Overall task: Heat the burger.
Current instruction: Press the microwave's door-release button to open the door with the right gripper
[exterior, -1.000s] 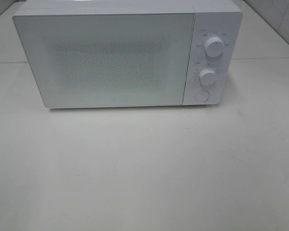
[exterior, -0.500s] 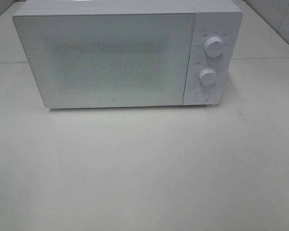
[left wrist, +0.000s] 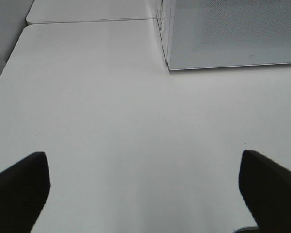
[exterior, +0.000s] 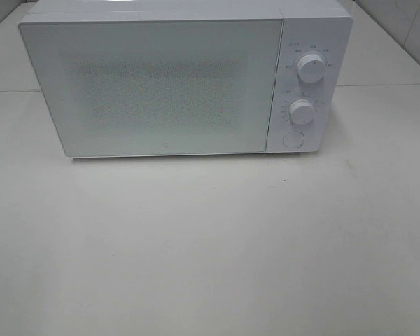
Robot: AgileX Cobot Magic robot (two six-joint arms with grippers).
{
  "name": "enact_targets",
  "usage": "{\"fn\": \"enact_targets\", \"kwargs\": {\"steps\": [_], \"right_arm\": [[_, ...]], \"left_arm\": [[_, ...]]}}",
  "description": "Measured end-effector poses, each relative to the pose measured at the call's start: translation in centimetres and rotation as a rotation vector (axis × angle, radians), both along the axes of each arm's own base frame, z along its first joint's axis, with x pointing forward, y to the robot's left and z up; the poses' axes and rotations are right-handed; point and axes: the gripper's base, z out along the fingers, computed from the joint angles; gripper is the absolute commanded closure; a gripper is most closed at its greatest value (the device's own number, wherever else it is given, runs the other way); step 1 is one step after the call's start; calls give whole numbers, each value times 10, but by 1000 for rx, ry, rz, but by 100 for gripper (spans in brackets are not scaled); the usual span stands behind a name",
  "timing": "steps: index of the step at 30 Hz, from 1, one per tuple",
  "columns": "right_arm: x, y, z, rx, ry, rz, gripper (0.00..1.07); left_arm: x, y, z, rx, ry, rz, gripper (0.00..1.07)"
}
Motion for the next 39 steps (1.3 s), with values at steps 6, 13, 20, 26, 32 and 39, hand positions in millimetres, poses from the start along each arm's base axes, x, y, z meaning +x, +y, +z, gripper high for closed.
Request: {"fn": "enact_targets", "kwargs": {"steps": [6, 13, 20, 26, 32, 39], "right_arm": [[32, 4, 10, -4, -5, 7, 31], [62, 9, 14, -7, -1, 13, 31], [101, 14, 12, -14, 22, 21, 31], [131, 19, 6, -14, 25, 29, 31], [154, 22, -8, -12, 14, 37, 31], [185, 27, -27, -9, 7, 47, 31]], "left_arm": [[0, 0, 0, 0, 0, 0, 9], [0, 0, 0, 0, 0, 0, 9], [0, 0, 0, 0, 0, 0, 9], [0, 0, 0, 0, 0, 0, 9], [0, 0, 0, 0, 0, 0, 9], [0, 0, 0, 0, 0, 0, 9]]}}
